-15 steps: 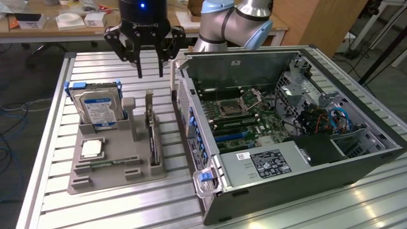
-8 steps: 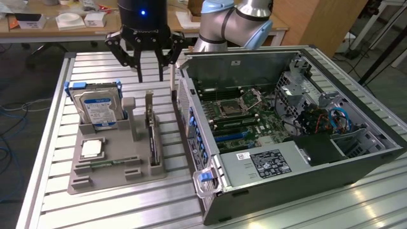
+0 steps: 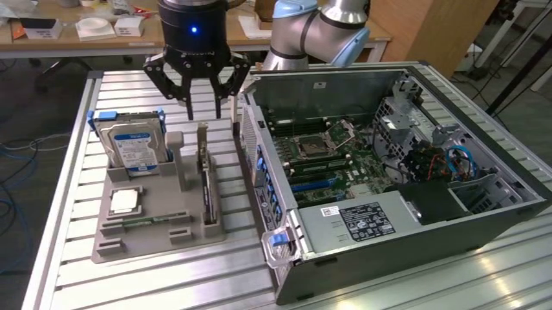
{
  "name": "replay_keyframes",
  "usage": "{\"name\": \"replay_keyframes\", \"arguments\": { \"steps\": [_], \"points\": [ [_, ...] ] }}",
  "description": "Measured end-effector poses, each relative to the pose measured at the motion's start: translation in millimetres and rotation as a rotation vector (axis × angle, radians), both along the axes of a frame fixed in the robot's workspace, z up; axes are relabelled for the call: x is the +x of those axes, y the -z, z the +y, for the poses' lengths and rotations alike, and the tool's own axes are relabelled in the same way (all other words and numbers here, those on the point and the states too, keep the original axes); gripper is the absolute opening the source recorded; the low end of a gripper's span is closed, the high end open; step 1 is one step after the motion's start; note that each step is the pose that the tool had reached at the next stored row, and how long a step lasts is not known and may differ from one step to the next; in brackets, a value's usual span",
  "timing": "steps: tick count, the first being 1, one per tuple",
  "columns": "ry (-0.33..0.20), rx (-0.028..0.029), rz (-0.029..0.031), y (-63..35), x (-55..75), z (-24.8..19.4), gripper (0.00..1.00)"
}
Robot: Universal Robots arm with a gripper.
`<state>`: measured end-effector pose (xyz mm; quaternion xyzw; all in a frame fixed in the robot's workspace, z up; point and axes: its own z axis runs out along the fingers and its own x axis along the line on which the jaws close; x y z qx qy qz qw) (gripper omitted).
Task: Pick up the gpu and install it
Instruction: 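Reach for the gpu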
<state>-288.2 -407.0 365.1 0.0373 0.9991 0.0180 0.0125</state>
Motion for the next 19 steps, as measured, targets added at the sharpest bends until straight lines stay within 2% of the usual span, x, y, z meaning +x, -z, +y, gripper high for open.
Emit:
{"name": "replay_keyframes", "arguments": {
  "steps": [4, 6, 10, 19],
  "points": [
    [0.000, -0.0023, 0.0000, 5.9, -0.2, -3.9, 0.47],
    [0.000, -0.0056, 0.0012, 7.5, -0.3, -5.6, 0.47],
    [0.000, -0.0090, 0.0028, 11.9, -0.2, -9.2, 0.47],
    [0.000, -0.0114, 0.0043, 25.2, -0.2, -17.3, 0.47]
  ]
}}
